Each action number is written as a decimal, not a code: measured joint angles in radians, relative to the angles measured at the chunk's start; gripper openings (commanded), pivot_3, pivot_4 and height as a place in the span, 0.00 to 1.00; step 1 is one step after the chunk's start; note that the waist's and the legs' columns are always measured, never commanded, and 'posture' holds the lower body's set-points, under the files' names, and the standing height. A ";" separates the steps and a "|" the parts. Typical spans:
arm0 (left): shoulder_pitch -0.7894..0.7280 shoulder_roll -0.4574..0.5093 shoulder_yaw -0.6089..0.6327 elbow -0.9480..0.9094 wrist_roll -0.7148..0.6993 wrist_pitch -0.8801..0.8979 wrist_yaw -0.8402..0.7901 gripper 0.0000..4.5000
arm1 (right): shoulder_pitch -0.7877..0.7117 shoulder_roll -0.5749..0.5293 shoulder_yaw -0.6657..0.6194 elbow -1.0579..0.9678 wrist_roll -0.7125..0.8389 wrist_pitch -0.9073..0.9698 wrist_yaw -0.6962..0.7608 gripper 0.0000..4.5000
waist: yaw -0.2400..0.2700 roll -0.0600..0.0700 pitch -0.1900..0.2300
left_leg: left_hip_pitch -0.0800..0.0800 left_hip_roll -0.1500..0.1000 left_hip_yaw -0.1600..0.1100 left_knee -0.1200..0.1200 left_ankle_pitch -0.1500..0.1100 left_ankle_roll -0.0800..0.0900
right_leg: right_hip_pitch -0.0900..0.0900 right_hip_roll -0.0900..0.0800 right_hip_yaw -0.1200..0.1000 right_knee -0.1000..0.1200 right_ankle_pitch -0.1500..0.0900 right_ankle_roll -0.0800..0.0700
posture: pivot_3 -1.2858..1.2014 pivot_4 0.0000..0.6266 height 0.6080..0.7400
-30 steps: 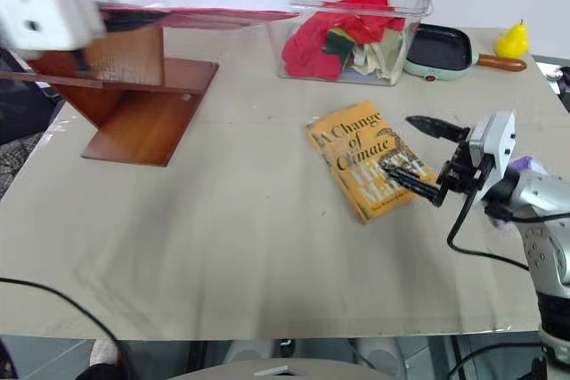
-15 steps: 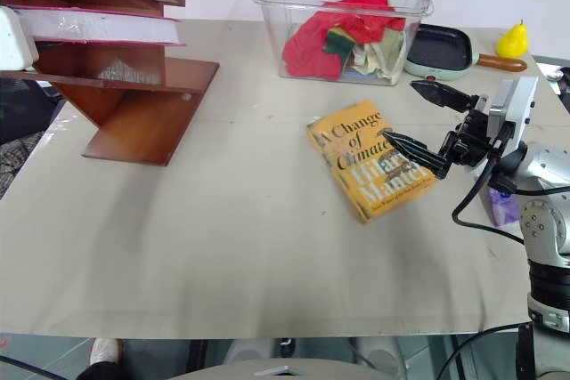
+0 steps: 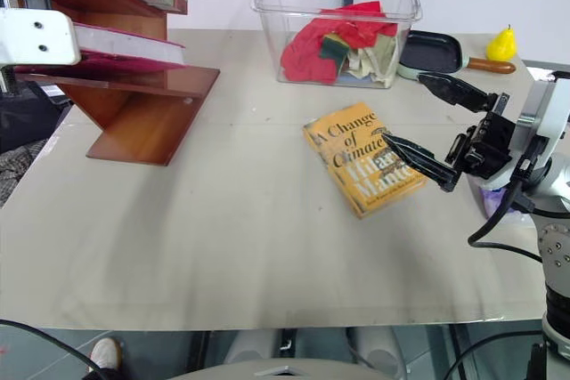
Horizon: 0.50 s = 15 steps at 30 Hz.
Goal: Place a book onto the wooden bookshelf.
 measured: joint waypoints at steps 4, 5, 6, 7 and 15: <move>0.000 0.002 0.000 -0.016 0.029 0.017 -0.003 0.07 | -0.001 0.001 0.002 0.002 0.000 0.000 -0.008 1.00 | -0.001 0.000 0.000 | -0.001 -0.001 0.002 -0.001 0.000 0.000 | 0.000 -0.001 0.002 0.000 -0.001 0.000 | 0.52 0.24 1.00; 0.008 0.002 -0.001 -0.006 0.045 0.010 0.008 0.07 | -0.003 0.001 0.003 0.002 -0.001 0.000 -0.008 1.00 | -0.002 0.000 0.000 | -0.001 -0.001 0.002 -0.001 0.000 0.000 | -0.001 -0.001 0.002 0.000 -0.001 0.000 | 0.52 0.24 1.00; 0.014 0.002 -0.001 -0.001 0.050 0.002 0.014 0.07 | -0.004 0.001 0.004 0.003 -0.001 0.000 -0.008 1.00 | -0.001 0.000 0.000 | -0.001 -0.001 0.002 -0.001 0.000 0.000 | -0.001 -0.001 0.002 0.000 -0.001 0.000 | 0.52 0.24 1.00; 0.021 0.001 -0.001 0.000 0.056 -0.011 0.022 0.07 | -0.006 0.001 0.004 0.003 -0.001 0.000 -0.008 1.00 | -0.001 0.000 0.000 | -0.001 -0.001 0.002 -0.001 0.000 0.000 | -0.001 -0.001 0.001 0.000 -0.002 0.002 | 0.52 0.24 1.00; 0.040 -0.031 0.000 0.052 0.078 -0.097 0.044 0.07 | -0.001 0.000 0.014 0.008 -0.003 0.000 -0.008 1.00 | 0.000 0.006 -0.004 | 0.002 -0.001 0.001 0.000 0.000 0.000 | 0.001 -0.001 0.001 0.002 -0.002 0.001 | 0.52 0.24 1.00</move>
